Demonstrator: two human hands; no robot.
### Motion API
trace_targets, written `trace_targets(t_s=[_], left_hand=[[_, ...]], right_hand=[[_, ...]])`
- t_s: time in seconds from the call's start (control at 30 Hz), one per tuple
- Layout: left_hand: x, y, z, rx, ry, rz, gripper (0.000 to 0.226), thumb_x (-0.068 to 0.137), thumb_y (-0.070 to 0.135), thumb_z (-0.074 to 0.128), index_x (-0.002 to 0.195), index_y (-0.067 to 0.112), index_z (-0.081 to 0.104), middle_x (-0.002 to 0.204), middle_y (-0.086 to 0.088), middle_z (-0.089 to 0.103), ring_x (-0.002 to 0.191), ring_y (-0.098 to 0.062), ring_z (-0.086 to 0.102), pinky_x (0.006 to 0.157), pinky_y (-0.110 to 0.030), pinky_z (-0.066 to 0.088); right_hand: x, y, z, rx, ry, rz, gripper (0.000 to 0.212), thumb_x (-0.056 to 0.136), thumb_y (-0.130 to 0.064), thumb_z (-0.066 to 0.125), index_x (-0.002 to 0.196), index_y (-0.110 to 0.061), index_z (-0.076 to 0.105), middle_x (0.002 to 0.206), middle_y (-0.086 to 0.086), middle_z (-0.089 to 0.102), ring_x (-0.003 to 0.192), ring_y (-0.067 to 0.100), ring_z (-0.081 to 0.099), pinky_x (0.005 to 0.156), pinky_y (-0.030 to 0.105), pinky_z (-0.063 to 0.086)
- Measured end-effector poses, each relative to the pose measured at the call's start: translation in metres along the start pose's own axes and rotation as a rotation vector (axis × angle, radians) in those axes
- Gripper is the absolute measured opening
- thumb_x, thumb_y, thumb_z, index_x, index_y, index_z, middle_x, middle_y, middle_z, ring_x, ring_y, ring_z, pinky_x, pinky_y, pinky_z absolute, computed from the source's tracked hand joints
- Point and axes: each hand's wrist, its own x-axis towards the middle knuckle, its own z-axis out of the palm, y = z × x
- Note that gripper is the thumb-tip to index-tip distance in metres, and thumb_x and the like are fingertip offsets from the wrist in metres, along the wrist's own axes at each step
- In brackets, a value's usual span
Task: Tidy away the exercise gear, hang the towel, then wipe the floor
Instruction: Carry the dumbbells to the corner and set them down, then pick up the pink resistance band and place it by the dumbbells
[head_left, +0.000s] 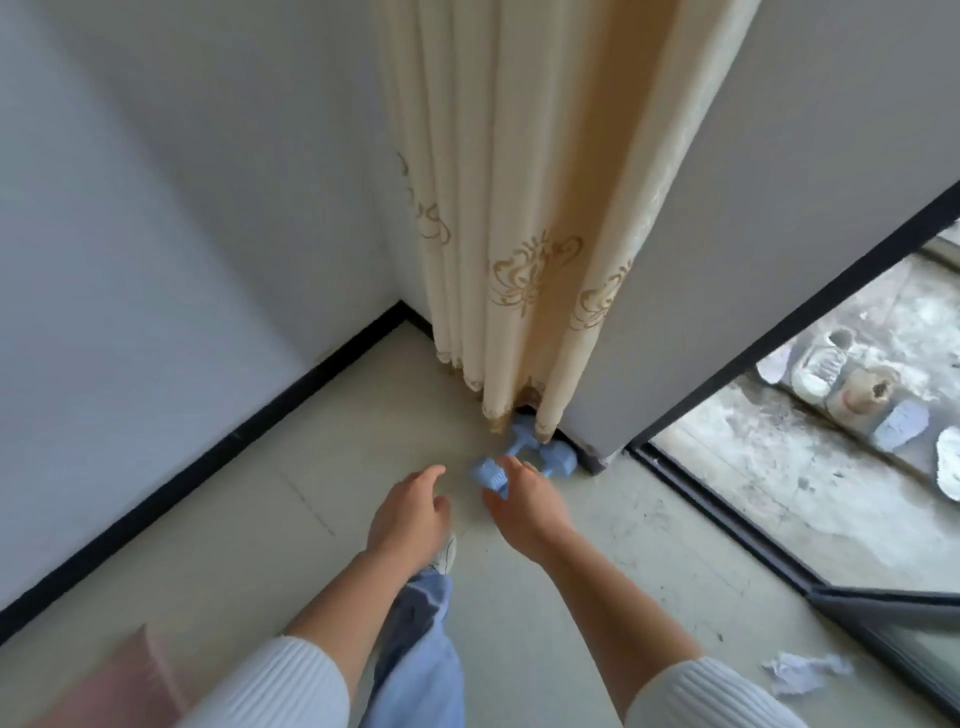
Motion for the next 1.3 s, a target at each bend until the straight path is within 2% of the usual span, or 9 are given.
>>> trace_targets(t_s=[0.3,0.6,0.73,0.9,1.1,1.3], left_hand=[[-0.276,-0.087,-0.025,-0.210,0.412,-0.312,0.047,0.092,0.015,0.044,0.138,0.015,0.042,0.139,-0.006,0.049,0.126,-0.023,0.046,0.100,-0.034,0.040],[-0.534,-0.214,-0.020,-0.304,0.647,-0.676,0.049,0.094,0.020,0.044,0.143,0.017,0.036,0.140,-0.005,0.046,0.129,-0.021,0.042,0.104,-0.032,0.036],[-0.638,-0.286,-0.010,-0.287,0.674,-0.755,0.050,0.095,0.021,0.041,0.144,0.015,0.032,0.146,-0.004,0.039,0.134,-0.021,0.035,0.106,-0.033,0.033],[-0.746,-0.385,-0.001,-0.298,0.651,-0.791,0.051,0.096,0.022,0.038,0.146,0.017,0.030,0.150,-0.001,0.034,0.136,-0.020,0.031,0.109,-0.034,0.032],[-0.835,-0.476,0.000,-0.353,0.632,-0.875,0.050,0.097,0.023,0.037,0.146,0.016,0.028,0.151,-0.001,0.033,0.137,-0.019,0.031,0.110,-0.034,0.032],[-0.900,-0.583,-0.021,-0.426,0.681,-0.964,0.050,0.098,0.023,0.037,0.146,0.017,0.028,0.151,-0.002,0.033,0.137,-0.020,0.031,0.110,-0.037,0.033]], right_hand=[[-0.205,-0.073,0.052,-0.268,-0.197,-0.435,0.054,0.093,-0.038,0.052,0.141,-0.019,0.039,0.140,0.005,0.048,0.128,0.024,0.046,0.100,0.031,0.038],[-0.407,-0.149,0.190,-0.486,-0.448,-0.773,0.054,0.094,-0.037,0.052,0.144,-0.021,0.037,0.140,0.003,0.047,0.127,0.021,0.046,0.103,0.031,0.038],[-0.494,-0.183,0.273,-0.533,-0.498,-0.859,0.055,0.092,-0.036,0.055,0.142,-0.022,0.038,0.138,0.003,0.050,0.125,0.023,0.048,0.101,0.032,0.041],[-0.594,-0.211,0.376,-0.565,-0.538,-0.850,0.056,0.092,-0.038,0.054,0.143,-0.021,0.037,0.141,0.006,0.047,0.124,0.026,0.050,0.099,0.034,0.044],[-0.687,-0.251,0.478,-0.647,-0.614,-0.926,0.056,0.094,-0.038,0.052,0.144,-0.021,0.034,0.141,0.003,0.045,0.125,0.024,0.047,0.099,0.037,0.044],[-0.754,-0.332,0.586,-0.743,-0.662,-1.049,0.057,0.095,-0.036,0.052,0.145,-0.017,0.034,0.144,0.007,0.043,0.129,0.027,0.043,0.106,0.038,0.037]])
